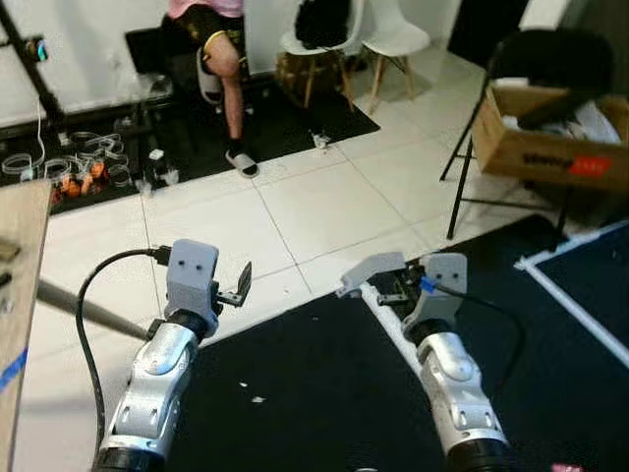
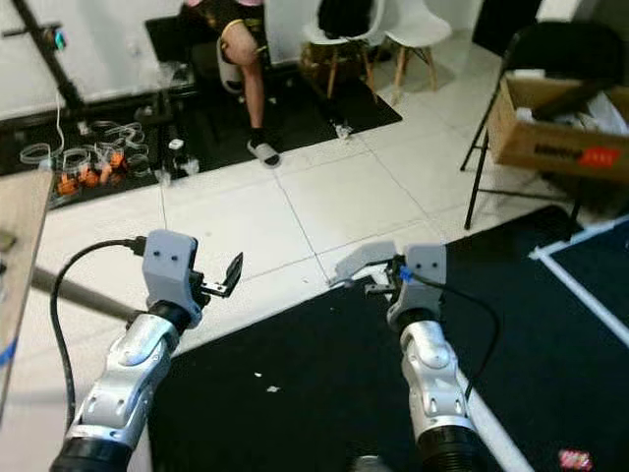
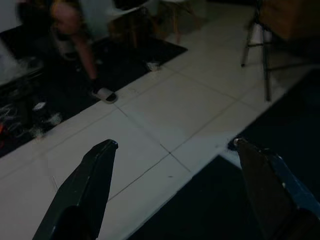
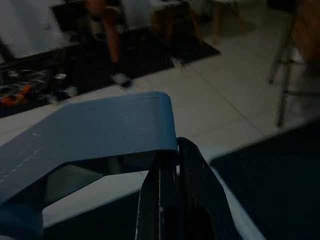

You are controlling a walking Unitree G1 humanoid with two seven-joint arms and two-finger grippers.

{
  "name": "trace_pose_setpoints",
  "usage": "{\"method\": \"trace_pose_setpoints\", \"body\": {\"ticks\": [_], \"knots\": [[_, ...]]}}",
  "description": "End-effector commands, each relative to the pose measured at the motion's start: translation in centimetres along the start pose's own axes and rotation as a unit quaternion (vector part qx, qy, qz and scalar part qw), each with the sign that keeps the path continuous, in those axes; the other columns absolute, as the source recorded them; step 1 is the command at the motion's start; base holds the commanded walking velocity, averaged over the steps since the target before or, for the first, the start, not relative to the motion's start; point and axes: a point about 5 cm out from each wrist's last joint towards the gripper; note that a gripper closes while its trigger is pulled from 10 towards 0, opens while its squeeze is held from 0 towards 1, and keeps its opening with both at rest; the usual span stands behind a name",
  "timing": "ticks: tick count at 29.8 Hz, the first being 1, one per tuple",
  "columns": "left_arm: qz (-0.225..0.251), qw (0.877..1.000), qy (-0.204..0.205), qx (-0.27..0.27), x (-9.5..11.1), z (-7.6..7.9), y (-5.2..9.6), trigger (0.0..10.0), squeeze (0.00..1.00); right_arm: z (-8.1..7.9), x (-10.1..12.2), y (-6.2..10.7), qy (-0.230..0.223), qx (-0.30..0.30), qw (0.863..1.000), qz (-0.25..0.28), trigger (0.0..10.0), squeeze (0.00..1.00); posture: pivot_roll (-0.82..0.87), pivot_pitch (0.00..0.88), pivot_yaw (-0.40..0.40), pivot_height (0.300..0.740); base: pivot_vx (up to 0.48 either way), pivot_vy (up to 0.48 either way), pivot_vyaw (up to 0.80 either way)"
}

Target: Picking trash to rubbish bin

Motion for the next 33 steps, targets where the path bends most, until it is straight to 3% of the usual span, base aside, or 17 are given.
{"method": "trace_pose_setpoints", "body": {"ticks": [1,6,12,18,33], "knots": [[-0.006,1.0,-0.007,-0.009,-0.1,-0.1,-0.1,10.0,0.0,0.2,0.0,0.2,-0.004,-0.013,1.0,0.008,10.0,0.0,0.06,0.134,0.149,0.74,0.0,0.0,-0.8],[-0.004,1.0,-0.001,-0.006,-0.4,0.0,-0.1,10.0,0.0,0.1,-0.1,0.5,-0.005,-0.016,1.0,0.006,10.0,0.0,0.06,0.137,0.145,0.74,0.0,0.0,-0.8],[0.011,0.998,0.043,0.036,-0.7,-0.6,0.5,10.0,0.0,-0.1,-0.4,0.6,0.0,0.0,1.0,0.001,10.0,0.0,0.05,0.139,0.098,0.74,0.0,0.0,-0.8],[0.008,0.997,0.059,0.053,-1.1,-0.9,1.2,10.0,0.0,-0.2,-0.8,0.6,0.002,0.012,1.0,-0.005,10.0,0.0,0.05,0.135,0.074,0.74,0.0,0.0,-0.8],[0.006,0.995,0.061,0.073,-1.7,-1.1,2.4,10.0,0.0,-0.8,-0.9,0.4,0.006,0.036,0.999,-0.01,10.0,0.0,0.05,0.116,0.024,0.74,0.0,0.0,-0.8]]}}
Point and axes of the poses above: a point about 5 cm out from each wrist's last joint towards the gripper, its own y axis pointing back from the gripper into the wrist, its own x axis along the axis of the wrist's last joint, z = x × y, and after that the axes turned 10 degrees about y, right-handed
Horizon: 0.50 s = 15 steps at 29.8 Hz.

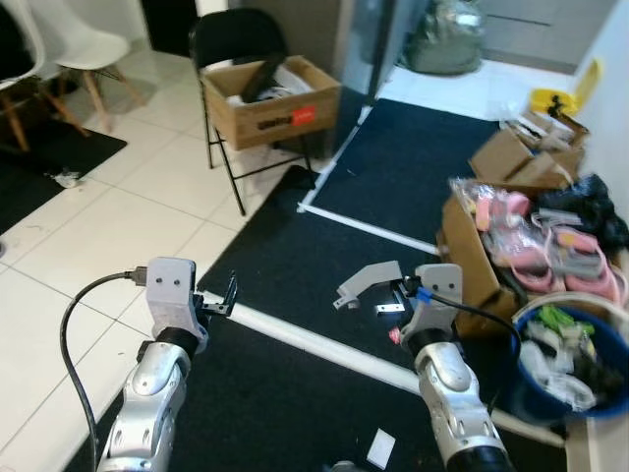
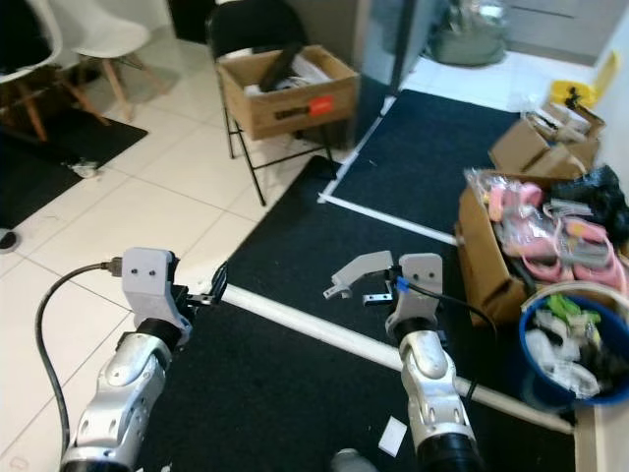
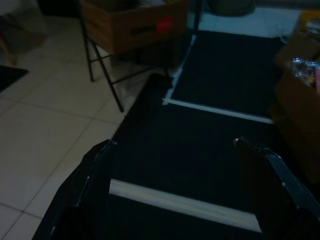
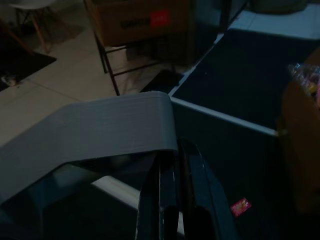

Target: Picking trash to rubbish bin

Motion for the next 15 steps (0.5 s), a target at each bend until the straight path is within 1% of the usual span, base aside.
{"method": "trace_pose_setpoints", "body": {"ticks": [1,4,7,15], "knots": [[0.003,1.0,-0.001,-0.002,-0.07,0.18,0.26,10.0,0.0,0.42,-0.6,0.34,0.003,-0.001,1.0,-0.012,10.0,0.0,0.05,0.112,0.018,0.74,0.0,0.0,-0.8],[0.004,1.0,0.002,0.003,-0.1,0.16,0.34,10.0,0.0,0.44,-0.62,0.34,-0.001,0.002,1.0,-0.012,10.0,0.0,0.05,0.112,0.018,0.74,0.0,0.0,-0.8],[0.005,1.0,0.005,0.008,-0.2,0.26,0.43,10.0,0.0,0.35,-0.41,0.53,0.026,0.017,1.0,0.003,10.0,0.0,0.05,0.116,0.011,0.74,0.0,0.0,0.0],[0.007,1.0,0.004,0.02,-0.28,0.17,0.5,10.0,0.0,0.61,-0.67,0.46,0.02,0.016,1.0,-0.006,10.0,0.0,0.04,0.114,-0.003,0.74,0.0,0.0,0.0]]}}
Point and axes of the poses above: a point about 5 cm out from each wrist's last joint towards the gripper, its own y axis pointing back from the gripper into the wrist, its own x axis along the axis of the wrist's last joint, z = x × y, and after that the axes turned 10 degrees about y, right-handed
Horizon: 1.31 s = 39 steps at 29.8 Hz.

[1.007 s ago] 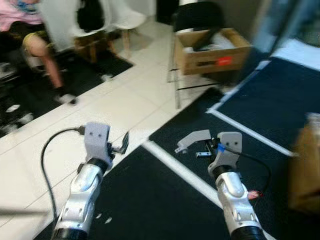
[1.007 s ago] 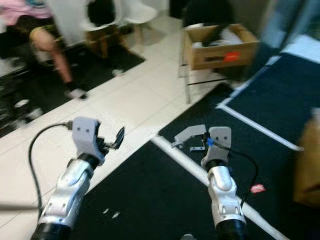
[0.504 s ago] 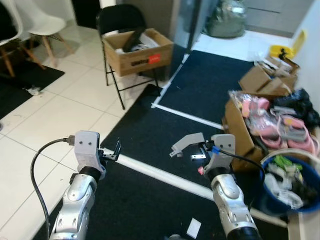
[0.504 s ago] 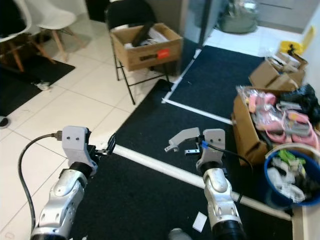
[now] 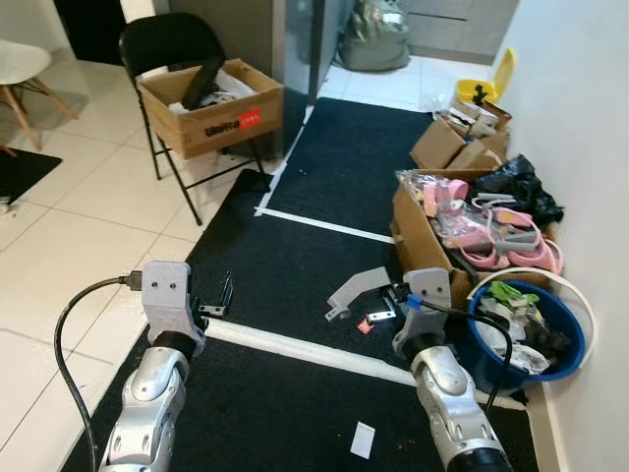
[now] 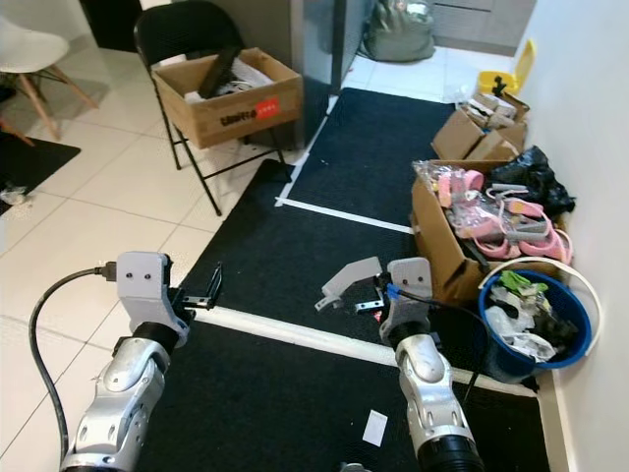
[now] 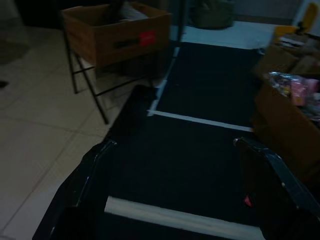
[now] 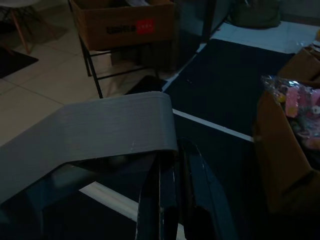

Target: Picking trash to rubbish bin

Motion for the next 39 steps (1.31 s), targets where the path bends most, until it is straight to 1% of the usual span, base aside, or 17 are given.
{"method": "trace_pose_setpoints", "body": {"ticks": [1,6,7,11,14,15,18,20,23,25,31,32,34,36,37,38,39], "knots": [[-0.007,1.0,0.001,0.005,-0.6,0.0,0.4,10.0,0.0,0.2,-0.6,0.3,0.001,0.001,1.0,-0.013,10.0,0.0,0.04,0.114,-0.003,0.74,0.0,0.0,0.0],[-0.004,1.0,-0.003,0.009,-0.3,-0.4,0.1,10.0,0.0,0.1,-0.5,0.2,0.007,0.005,1.0,-0.01,10.0,0.0,0.04,0.116,-0.004,0.74,0.0,0.0,0.0],[0.004,1.0,0.001,0.017,0.4,-1.1,-0.5,10.0,0.0,0.0,-0.5,0.1,0.006,0.005,1.0,-0.009,10.0,0.0,0.04,0.121,-0.006,0.74,0.0,0.0,0.0],[0.032,0.999,-0.04,-0.006,3.2,-2.6,-2.9,10.0,0.0,0.0,-0.3,-0.1,0.007,0.005,1.0,-0.006,10.0,0.0,0.05,0.117,-0.009,0.74,0.0,0.0,0.0],[0.067,0.996,-0.065,-0.011,6.6,-3.9,-5.1,10.0,0.0,0.1,-0.2,-0.2,0.008,0.005,1.0,-0.005,10.0,0.0,0.05,0.113,-0.007,0.74,0.0,0.0,0.0],[0.067,0.996,-0.065,-0.011,6.6,-3.9,-5.1,10.0,0.0,0.1,-0.2,-0.2,0.008,0.005,1.0,-0.005,10.0,0.0,0.05,0.113,-0.007,0.74,0.0,0.0,0.0],[0.087,0.993,-0.08,-0.014,8.6,-4.4,-6.2,10.0,0.0,0.2,-0.2,-0.3,0.008,0.003,1.0,-0.004,10.0,0.0,0.05,0.111,-0.003,0.74,0.0,0.0,0.0],[0.106,0.99,-0.093,-0.017,10.6,-4.8,-7.3,10.0,0.0,0.3,-0.2,-0.2,0.008,-0.001,1.0,-0.003,10.0,0.0,0.05,0.111,-0.003,0.74,0.0,0.0,0.0],[0.11,0.989,-0.1,-0.023,11.0,-4.7,-7.6,10.0,0.0,0.2,-0.2,-0.1,0.008,-0.003,1.0,-0.002,10.0,0.0,0.05,0.111,-0.003,0.74,0.0,0.0,0.0],[0.108,0.989,-0.098,-0.025,10.9,-4.6,-7.7,10.0,0.0,0.2,-0.2,-0.1,0.008,-0.003,1.0,-0.002,10.0,0.0,0.05,0.106,0.006,0.74,0.0,0.0,0.0],[0.046,0.995,-0.071,-0.053,6.4,-2.9,-6.5,10.0,0.0,0.2,-0.4,0.0,0.007,-0.002,1.0,-0.006,10.0,0.0,0.05,0.107,0.001,0.74,0.0,0.0,0.0],[-0.006,0.997,-0.053,-0.059,3.2,-1.8,-5.1,10.0,0.0,0.2,-0.5,0.0,0.008,0.0,1.0,-0.008,10.0,0.0,0.04,0.11,-0.002,0.74,0.0,0.0,0.0],[-0.018,0.997,-0.051,-0.061,2.3,-1.5,-4.7,10.0,0.0,0.2,-0.5,0.1,0.009,0.0,1.0,-0.008,10.0,0.0,0.04,0.111,-0.003,0.74,0.0,0.0,0.0],[-0.048,0.998,-0.028,-0.039,-0.3,-1.1,-3.0,10.0,0.0,0.2,-0.5,0.0,0.009,0.002,1.0,-0.01,10.0,0.0,0.03,0.118,-0.005,0.74,0.0,0.0,0.0],[-0.048,0.998,-0.028,-0.039,-0.3,-1.1,-3.0,10.0,0.0,0.2,-0.5,0.0,0.009,0.002,1.0,-0.01,10.0,0.0,0.03,0.118,-0.005,0.74,0.0,0.0,0.0],[-0.066,0.998,-0.012,-0.021,-1.9,-0.8,-1.5,10.0,0.0,0.2,-0.6,0.0,0.009,0.005,1.0,-0.015,10.0,0.0,0.03,0.122,-0.008,0.74,0.0,0.0,0.0],[-0.066,0.998,-0.012,-0.021,-1.9,-0.8,-1.5,10.0,0.0,0.2,-0.6,0.0,0.009,0.005,1.0,-0.015,10.0,0.0,0.03,0.122,-0.008,0.74,0.0,0.0,0.0]]}}
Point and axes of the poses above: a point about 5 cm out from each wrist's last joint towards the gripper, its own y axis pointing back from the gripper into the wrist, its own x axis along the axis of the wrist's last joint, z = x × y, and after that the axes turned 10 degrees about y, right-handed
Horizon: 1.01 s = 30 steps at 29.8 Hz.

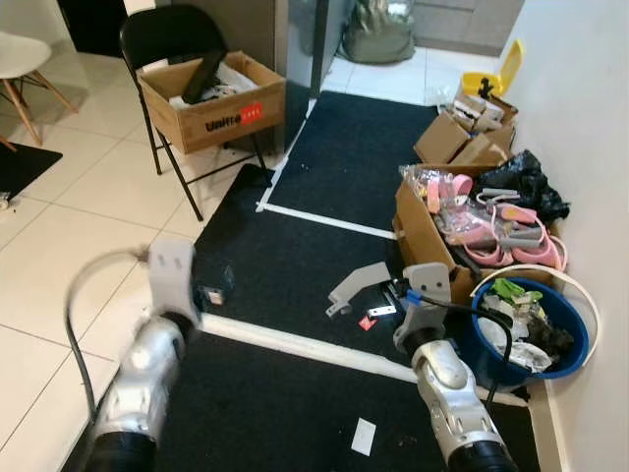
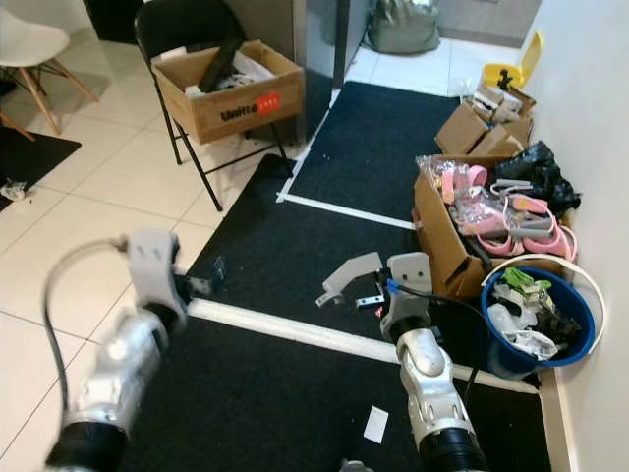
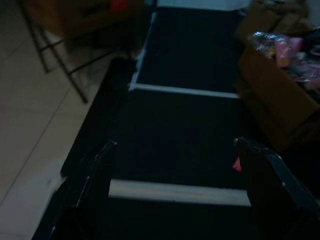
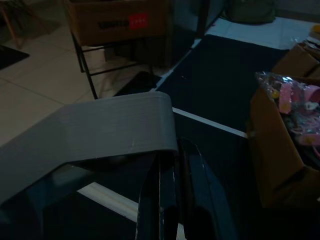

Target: Picking trash to rubbish bin

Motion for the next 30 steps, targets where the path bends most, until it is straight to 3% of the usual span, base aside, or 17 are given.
{"method": "trace_pose_setpoints", "body": {"ticks": [1,7,15,30], "knots": [[0.0,1.0,0.005,0.013,-0.4,0.3,0.7,10.0,0.0,-0.1,-0.6,0.4,0.0,0.006,1.0,-0.016,10.0,0.0,0.03,0.122,-0.009,0.74,0.0,0.0,0.0],[0.002,0.999,0.009,0.038,-0.8,0.7,2.1,10.0,0.0,-0.2,-0.9,0.5,0.0,0.01,1.0,-0.023,10.0,0.0,0.04,0.131,-0.018,0.74,0.0,0.0,0.0],[0.007,0.999,-0.001,0.044,-0.4,1.2,2.3,10.0,0.0,-0.2,-0.9,0.5,-0.001,0.007,1.0,-0.026,10.0,0.0,0.04,0.135,-0.018,0.74,0.0,0.0,0.0],[0.019,0.999,-0.005,0.046,0.3,1.7,2.0,10.0,0.0,-0.4,-1.0,0.1,0.004,0.02,0.999,-0.034,10.0,0.0,0.04,0.132,-0.035,0.74,0.321,0.0,0.0]]}}
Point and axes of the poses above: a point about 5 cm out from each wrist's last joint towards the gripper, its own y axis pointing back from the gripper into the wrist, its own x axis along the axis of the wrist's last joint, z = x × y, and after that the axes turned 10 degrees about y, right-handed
